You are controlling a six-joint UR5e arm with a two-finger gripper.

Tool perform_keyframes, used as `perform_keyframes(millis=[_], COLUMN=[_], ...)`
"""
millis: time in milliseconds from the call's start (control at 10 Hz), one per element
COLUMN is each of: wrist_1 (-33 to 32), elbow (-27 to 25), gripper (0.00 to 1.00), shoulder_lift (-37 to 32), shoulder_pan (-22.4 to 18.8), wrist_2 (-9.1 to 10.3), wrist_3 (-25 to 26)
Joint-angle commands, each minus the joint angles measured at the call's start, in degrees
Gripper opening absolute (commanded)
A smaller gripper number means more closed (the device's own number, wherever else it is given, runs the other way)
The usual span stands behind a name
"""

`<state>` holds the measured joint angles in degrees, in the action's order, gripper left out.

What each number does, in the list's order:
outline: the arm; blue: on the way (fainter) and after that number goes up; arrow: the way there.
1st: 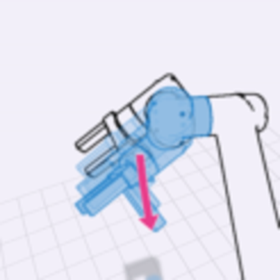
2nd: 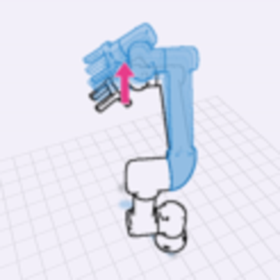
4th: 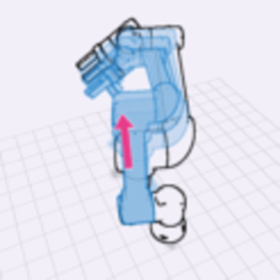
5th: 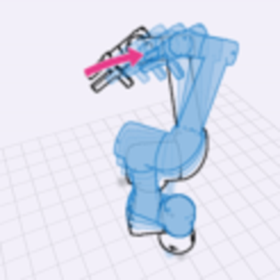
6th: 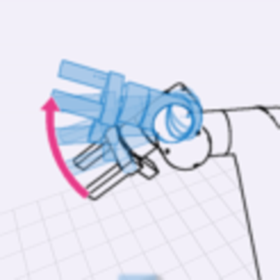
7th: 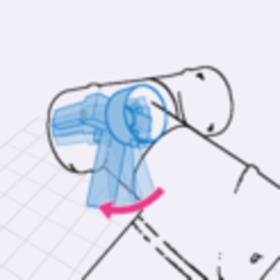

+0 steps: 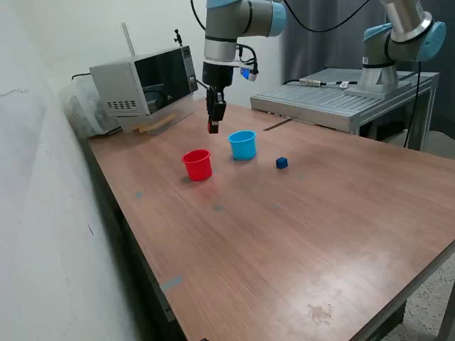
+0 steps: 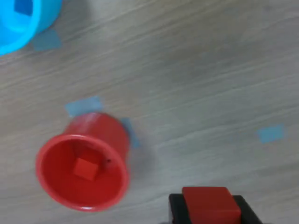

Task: Place red objects in the red bin, and blue objects in the blue bin.

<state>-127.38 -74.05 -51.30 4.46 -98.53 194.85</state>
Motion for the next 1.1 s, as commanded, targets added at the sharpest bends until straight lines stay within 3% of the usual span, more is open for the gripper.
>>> perform_keyframes(millis=[0,200,1000], wrist_1=[0.21,0.29,0.21], elbow=[1.46,1.63,3.13], gripper=[0.00,0.00,0.00], shoulder_lift=[3.14,3.31,7.09], shoulder_pan=[5.37,7.66,7.76], wrist_2=[-0.26,-0.26,-0.70], wrist_3=[0.35,0.35,0.35])
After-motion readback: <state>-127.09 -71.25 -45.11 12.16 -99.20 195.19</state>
